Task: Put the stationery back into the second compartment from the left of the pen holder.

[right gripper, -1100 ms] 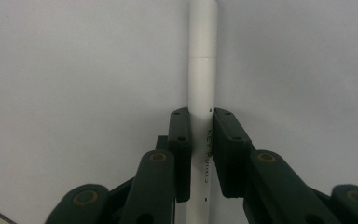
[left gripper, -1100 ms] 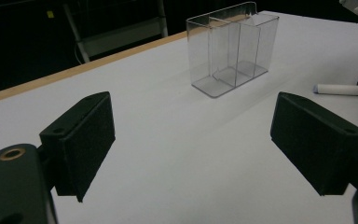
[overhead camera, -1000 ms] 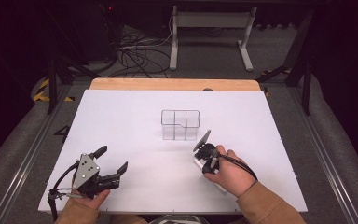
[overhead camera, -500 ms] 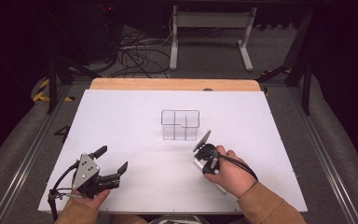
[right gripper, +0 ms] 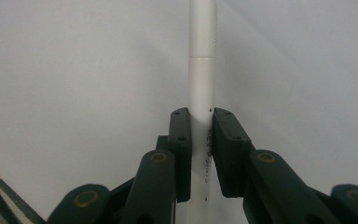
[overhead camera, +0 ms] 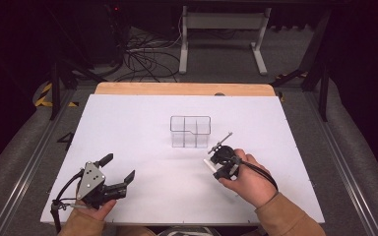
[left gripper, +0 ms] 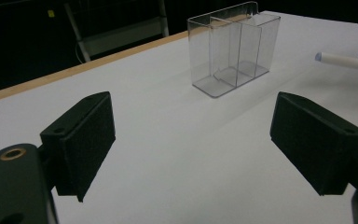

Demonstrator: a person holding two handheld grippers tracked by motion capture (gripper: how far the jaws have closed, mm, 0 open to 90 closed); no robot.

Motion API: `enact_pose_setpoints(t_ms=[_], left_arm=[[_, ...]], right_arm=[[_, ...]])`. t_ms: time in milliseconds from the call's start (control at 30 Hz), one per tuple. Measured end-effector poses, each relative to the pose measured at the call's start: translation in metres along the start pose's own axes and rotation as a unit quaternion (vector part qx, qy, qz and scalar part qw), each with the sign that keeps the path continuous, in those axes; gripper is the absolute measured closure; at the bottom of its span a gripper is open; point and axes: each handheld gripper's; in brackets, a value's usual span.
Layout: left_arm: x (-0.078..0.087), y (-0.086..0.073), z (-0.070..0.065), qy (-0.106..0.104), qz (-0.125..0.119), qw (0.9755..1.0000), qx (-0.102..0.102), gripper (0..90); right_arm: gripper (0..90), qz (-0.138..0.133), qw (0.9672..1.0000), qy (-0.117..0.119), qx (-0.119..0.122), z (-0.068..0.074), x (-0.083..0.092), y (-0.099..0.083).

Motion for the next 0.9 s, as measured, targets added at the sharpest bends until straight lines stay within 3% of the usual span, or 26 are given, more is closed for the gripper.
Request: enact_pose_setpoints(t_ms=[200,400,567,900], left_arm=[[0.000,0.000,0.000,0.000,0.000,1.0000,-0.001,14.7],[0.000,0.000,0.000,-0.002,0.001,1.0000,0.000,14.7],[0.000,0.000,0.000,0.000,0.000,1.0000,-0.001,15.1],[0.000,0.000,0.000,0.000,0.000,1.0000,-0.002,15.1]], right_arm=[[78.9,-0.044,0.9990,0.011,0.004,-0.001,0.008,0.000],[78.9,-0.109,0.9937,0.020,0.020,-0.002,0.020,0.001],[78.9,-0.165,0.9856,0.030,0.023,-0.003,0.029,0.002],[78.9,-0.260,0.9644,0.045,0.022,-0.008,0.044,0.001]])
Point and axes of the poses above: each handheld gripper's, and its own axes: x roughly backward along the jaws, y roughly out of its top, z roughly to its left, and after that the axes turned 10 degrees about -z, right-handed
